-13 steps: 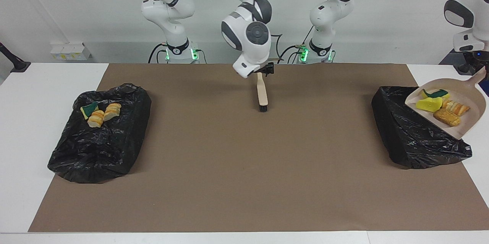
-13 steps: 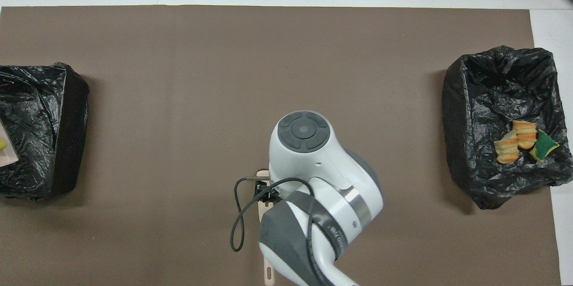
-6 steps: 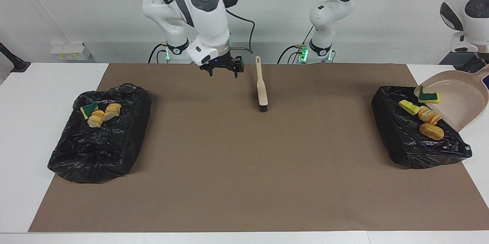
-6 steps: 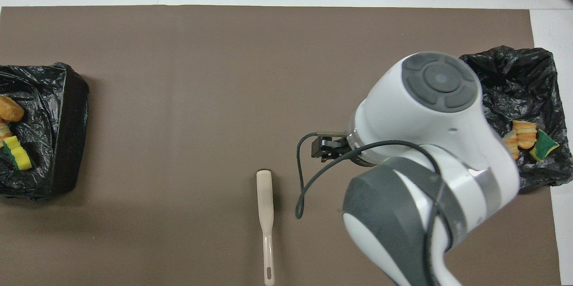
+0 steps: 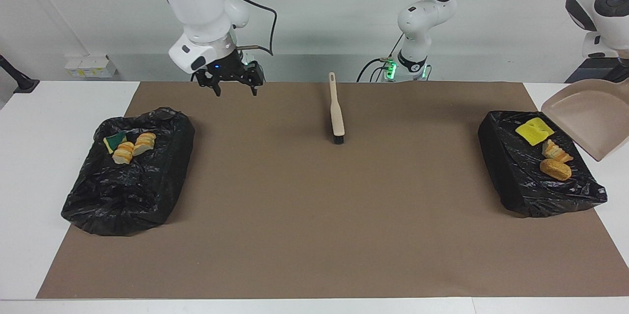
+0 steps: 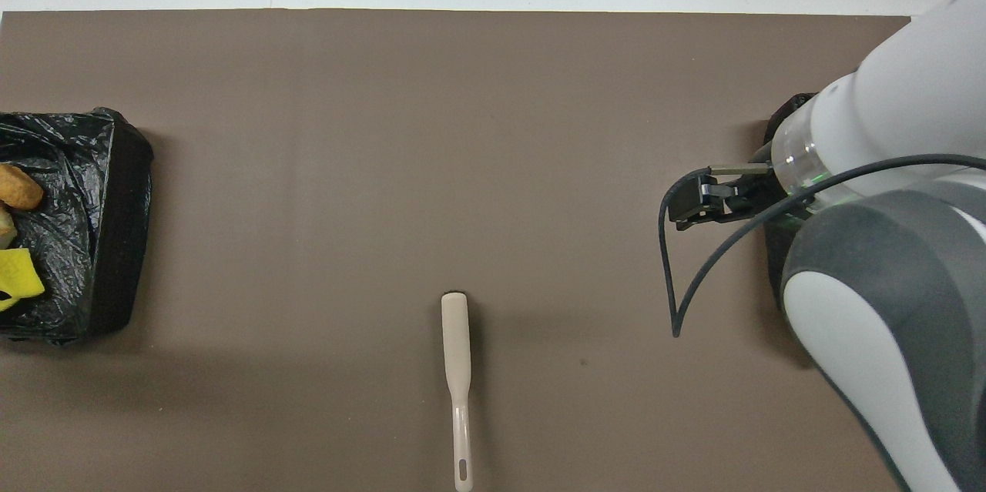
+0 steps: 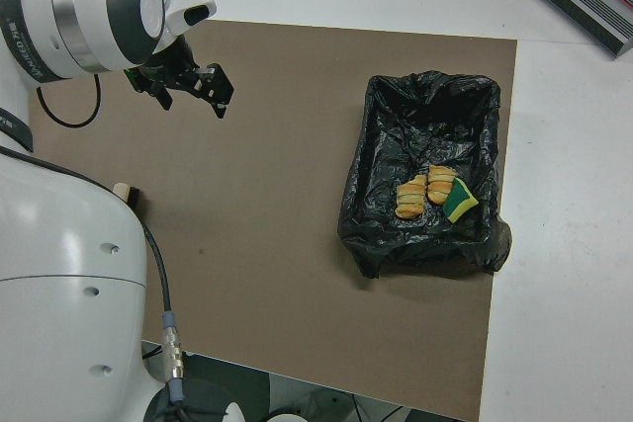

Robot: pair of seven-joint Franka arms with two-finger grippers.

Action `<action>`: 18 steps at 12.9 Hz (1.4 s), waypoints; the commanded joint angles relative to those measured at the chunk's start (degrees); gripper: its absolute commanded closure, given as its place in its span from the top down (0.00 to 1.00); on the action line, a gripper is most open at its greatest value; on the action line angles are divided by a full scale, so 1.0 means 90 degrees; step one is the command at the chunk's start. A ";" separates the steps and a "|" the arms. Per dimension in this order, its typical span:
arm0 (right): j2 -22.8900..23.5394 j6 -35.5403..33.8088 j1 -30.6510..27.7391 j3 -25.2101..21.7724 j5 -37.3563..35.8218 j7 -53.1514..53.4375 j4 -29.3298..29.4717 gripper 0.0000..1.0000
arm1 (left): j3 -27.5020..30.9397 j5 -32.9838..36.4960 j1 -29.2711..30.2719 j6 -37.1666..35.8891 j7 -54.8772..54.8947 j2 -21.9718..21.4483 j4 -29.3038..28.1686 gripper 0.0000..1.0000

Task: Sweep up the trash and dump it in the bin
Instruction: 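Bring the dustpan back and set it on the mat with the left gripper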

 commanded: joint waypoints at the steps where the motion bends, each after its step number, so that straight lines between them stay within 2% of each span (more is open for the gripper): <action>1: -0.0108 -0.0131 -0.0200 0.0085 -0.0242 -0.0081 0.0068 1.00 | 0.0027 -0.1351 -0.0219 -0.0325 -0.0072 -0.0018 0.0033 0.00; 2: -0.0166 -0.0131 -0.0520 0.0173 -0.0222 -0.0168 0.0068 1.00 | 0.0027 -0.1958 -0.0229 -0.0490 -0.0092 -0.0009 0.0033 0.00; 3: -0.0167 -0.0131 -0.0552 0.0125 -0.0242 -0.0343 0.0068 1.00 | 0.0008 -0.2457 -0.0345 -0.0705 -0.0198 -0.0028 -0.0015 0.00; 5: -0.0196 -0.0131 -0.0495 -0.0147 -0.0339 -0.0540 0.0078 1.00 | 0.0008 -0.3007 -0.1027 -0.1290 -0.1247 -0.0106 -0.0113 0.00; 9: -0.0439 -0.0131 0.0675 -0.1903 -0.0379 -0.0559 0.0166 1.00 | 0.0008 -0.4090 -0.2374 -0.1440 -0.3641 0.0088 -0.0298 0.00; 12: -0.0460 -0.0199 0.1281 -0.2792 -0.0369 -0.1640 0.0166 1.00 | 0.0008 -0.4852 -0.3419 -0.1226 -0.5661 0.0284 -0.0308 0.00; 14: -0.0479 -0.0189 0.1750 -0.3427 -0.0359 -0.1800 0.0146 1.00 | 0.0017 -0.5108 -0.4219 -0.0982 -0.7222 0.0614 -0.0211 0.00; 15: -0.0547 -0.0199 0.1907 -0.3623 -0.0330 -0.1809 0.0098 1.00 | 0.0008 -0.5118 -0.4620 -0.0613 -0.8178 0.0878 -0.0201 0.00; 16: -0.0567 -0.0209 0.2024 -0.3751 -0.0330 -0.1742 0.0059 1.00 | 0.0008 -0.5138 -0.4981 -0.0310 -0.8971 0.1112 -0.0153 0.00; 18: -0.0596 -0.0180 0.2035 -0.3782 -0.0300 -0.1702 0.0010 1.00 | 0.0017 -0.5506 -0.5520 -0.0131 -1.0067 0.1687 0.0372 0.00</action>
